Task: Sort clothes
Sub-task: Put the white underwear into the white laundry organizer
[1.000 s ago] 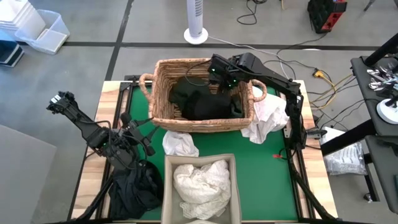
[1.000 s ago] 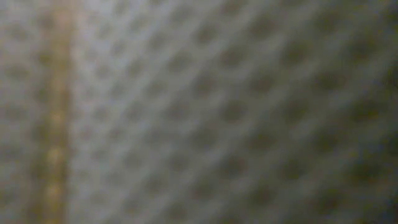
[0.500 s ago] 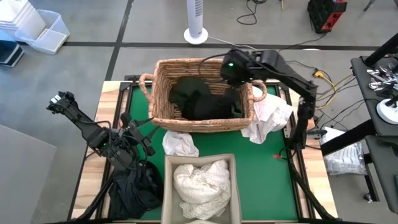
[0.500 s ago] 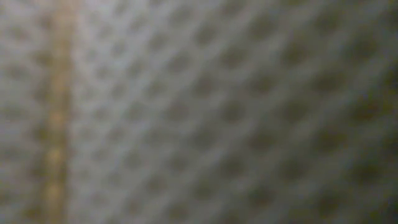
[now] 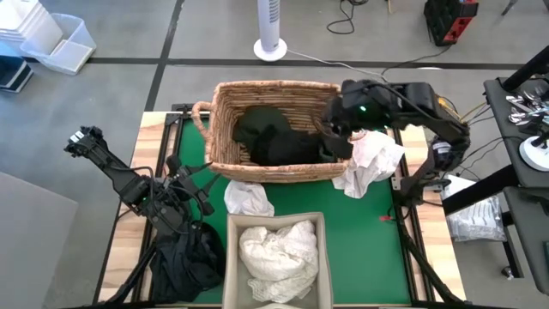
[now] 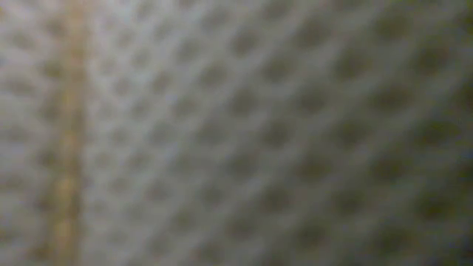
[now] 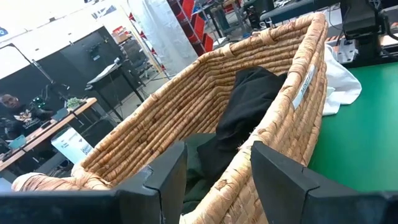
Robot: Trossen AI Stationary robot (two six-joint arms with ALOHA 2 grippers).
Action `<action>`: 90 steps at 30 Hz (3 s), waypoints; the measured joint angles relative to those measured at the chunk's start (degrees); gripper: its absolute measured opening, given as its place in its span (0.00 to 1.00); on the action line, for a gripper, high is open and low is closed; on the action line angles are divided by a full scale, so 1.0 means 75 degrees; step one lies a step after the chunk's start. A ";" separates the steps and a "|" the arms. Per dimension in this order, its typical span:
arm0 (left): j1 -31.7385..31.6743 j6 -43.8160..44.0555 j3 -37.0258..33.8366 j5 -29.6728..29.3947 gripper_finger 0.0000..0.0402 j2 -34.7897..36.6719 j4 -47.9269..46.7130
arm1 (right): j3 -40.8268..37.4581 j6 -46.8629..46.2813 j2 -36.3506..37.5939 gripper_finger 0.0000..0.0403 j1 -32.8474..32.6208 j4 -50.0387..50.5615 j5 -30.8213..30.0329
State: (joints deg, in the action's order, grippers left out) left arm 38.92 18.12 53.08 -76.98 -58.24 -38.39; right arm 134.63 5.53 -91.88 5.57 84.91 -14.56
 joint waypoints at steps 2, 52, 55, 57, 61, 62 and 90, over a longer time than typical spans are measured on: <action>0.0000 0.0002 0.0000 0.0125 0.39 0.0000 0.0061 | -0.0089 0.0002 0.0134 0.03 -0.0328 -0.0249 -0.0001; 0.0670 0.1929 -0.0004 0.4966 0.39 -0.0134 -0.2370 | -0.6208 -0.2144 0.3005 0.03 -0.4008 -0.4134 -0.0007; 0.0670 0.2707 -0.0534 0.4938 0.39 -0.0137 -0.2074 | -0.6208 -0.2137 0.2947 0.03 -0.4142 -0.4134 -0.0010; 0.0670 0.3278 -0.0907 0.4934 0.39 -0.0140 -0.1728 | -0.6208 -0.2136 0.2894 0.03 -0.4190 -0.4140 -0.0013; 0.0670 0.3988 -0.1690 0.4934 0.39 -0.0140 -0.0943 | -0.6208 -0.2012 0.2823 0.03 -0.4253 -0.4159 -0.0045; 0.0651 0.4082 -0.1876 0.4921 0.39 -0.0140 -0.0747 | -0.6208 -0.1957 0.2806 0.03 -0.4250 -0.4171 -0.0068; -0.0227 0.5462 -0.3404 0.3179 0.39 -0.0911 0.1427 | -0.6208 -0.1559 0.2734 0.03 -0.4244 -0.4195 -0.0075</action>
State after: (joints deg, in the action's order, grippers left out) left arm 37.21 59.09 27.55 -53.14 -65.07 -27.69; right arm 88.07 -6.17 -71.37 -26.26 53.45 -15.12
